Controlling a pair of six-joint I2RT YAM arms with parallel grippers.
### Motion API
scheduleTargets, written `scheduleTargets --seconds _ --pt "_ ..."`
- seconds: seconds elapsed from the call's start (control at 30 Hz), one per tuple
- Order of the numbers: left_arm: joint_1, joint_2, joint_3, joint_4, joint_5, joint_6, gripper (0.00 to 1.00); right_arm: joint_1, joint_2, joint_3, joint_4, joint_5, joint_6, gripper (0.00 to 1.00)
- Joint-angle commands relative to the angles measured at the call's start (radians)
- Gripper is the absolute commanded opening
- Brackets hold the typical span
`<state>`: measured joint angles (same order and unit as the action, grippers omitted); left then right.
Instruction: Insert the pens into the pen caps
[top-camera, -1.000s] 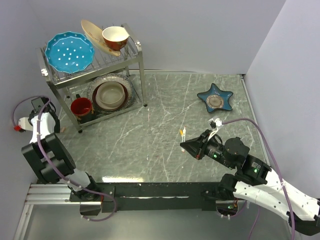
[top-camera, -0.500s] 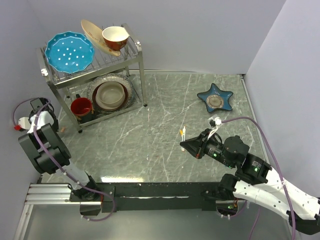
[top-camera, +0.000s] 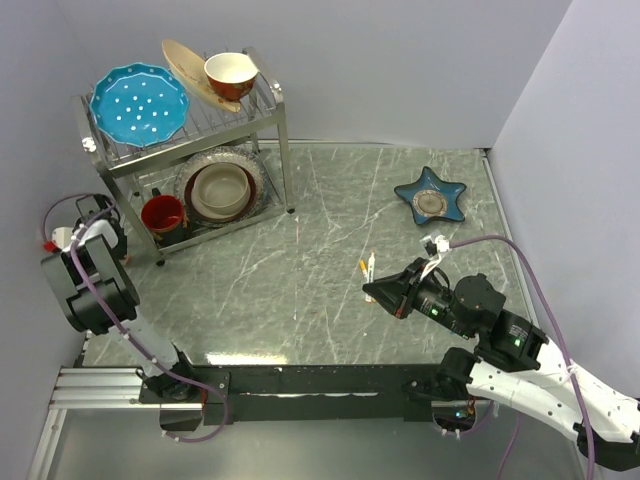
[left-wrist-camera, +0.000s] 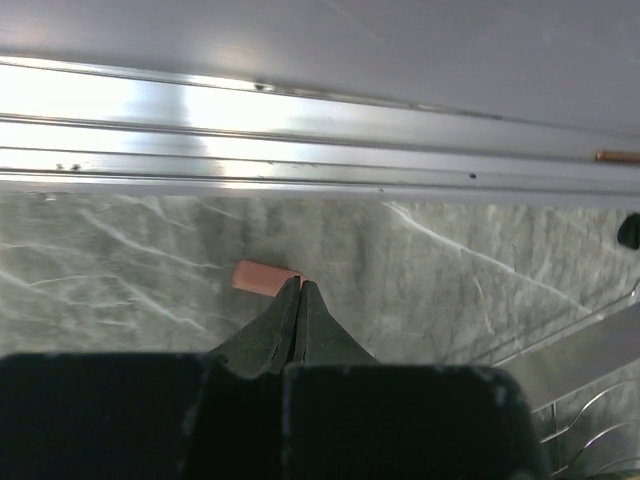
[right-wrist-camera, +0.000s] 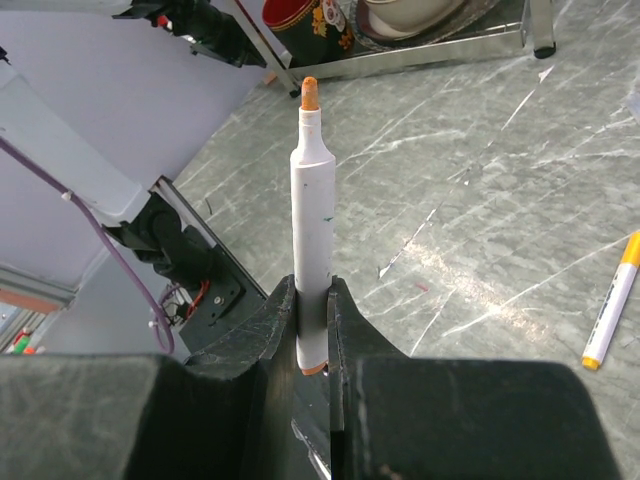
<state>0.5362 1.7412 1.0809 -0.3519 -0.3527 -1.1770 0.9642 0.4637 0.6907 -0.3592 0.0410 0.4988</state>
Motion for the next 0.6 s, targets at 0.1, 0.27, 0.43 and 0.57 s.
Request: scheduleTargets --seconds 0.1,0.27,0.43,0.57 --pt "-0.012 0.046 0.019 0.070 -0.015 0.033 0.01 0.005 -0.025 0.033 0.025 0.019 -0.022 0.00" --pt "-0.012 0.070 0.024 0.065 -0.022 0.027 0.01 0.005 -0.027 0.032 0.025 0.019 -0.026 0.00" --pt "-0.028 0.084 0.033 0.041 -0.046 0.019 0.01 0.005 -0.030 0.035 0.023 0.019 -0.028 0.00" --pt "-0.045 0.083 0.022 0.014 -0.052 0.002 0.01 0.004 -0.033 0.036 0.025 0.017 -0.026 0.00"
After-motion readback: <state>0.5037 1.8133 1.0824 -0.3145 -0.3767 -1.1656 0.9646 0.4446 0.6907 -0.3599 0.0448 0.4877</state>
